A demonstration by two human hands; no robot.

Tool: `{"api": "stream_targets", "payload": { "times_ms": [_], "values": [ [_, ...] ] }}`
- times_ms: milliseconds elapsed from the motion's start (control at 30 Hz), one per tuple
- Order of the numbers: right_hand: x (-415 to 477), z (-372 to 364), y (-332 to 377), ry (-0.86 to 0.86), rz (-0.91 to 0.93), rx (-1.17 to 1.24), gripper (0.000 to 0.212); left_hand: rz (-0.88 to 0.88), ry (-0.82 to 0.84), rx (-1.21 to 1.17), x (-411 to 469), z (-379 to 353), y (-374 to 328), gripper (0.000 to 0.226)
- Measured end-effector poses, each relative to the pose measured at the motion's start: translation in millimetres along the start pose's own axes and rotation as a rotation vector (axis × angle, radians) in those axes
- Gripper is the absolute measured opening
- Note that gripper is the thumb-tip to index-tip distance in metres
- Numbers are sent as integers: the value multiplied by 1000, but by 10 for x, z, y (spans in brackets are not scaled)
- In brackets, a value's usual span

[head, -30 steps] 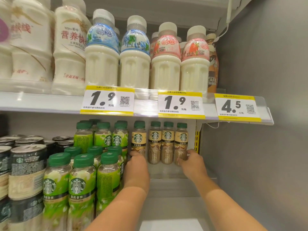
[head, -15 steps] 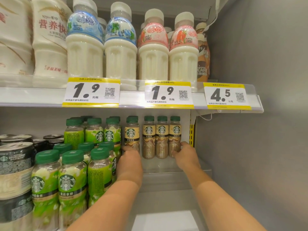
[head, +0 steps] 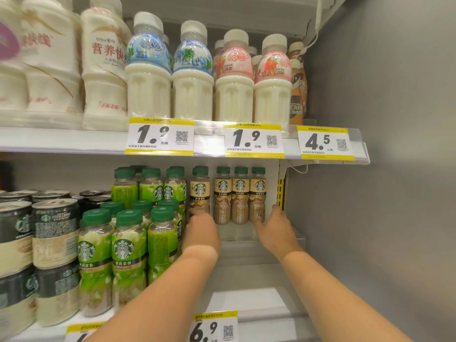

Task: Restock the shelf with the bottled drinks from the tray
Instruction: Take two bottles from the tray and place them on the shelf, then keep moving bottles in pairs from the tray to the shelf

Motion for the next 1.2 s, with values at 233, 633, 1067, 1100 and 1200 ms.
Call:
{"api": "stream_targets", "payload": {
  "times_ms": [233,633,1067,1100,1200],
  "values": [
    [-305,129,99,150,172,-397,63,-202,144,229,-245,-10,-163,50],
    [-1319,451,297,326,189,-505,78,-518,25,385,-1048,142,268,78],
    [-3143,686,93,309,280,-560,81,-709,-27,325,-2667,-124,1117,83],
    [-3293,648,25,320,282,-568,81,-718,-12,315,-2796,-241,1205,81],
    [-3747,495,-258,350,278,-593,79,-736,53,300,-3184,-664,1488,79]
  ]
}}
Point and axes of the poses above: each hand's wrist, its own x-axis towards the middle knuckle, its own z-axis out of the back of the hand, y = z × x, the point moved 4 cm from there along x, towards the middle knuckle, and after that the axes turned 9 degrees about x, right-handed, at the moved point
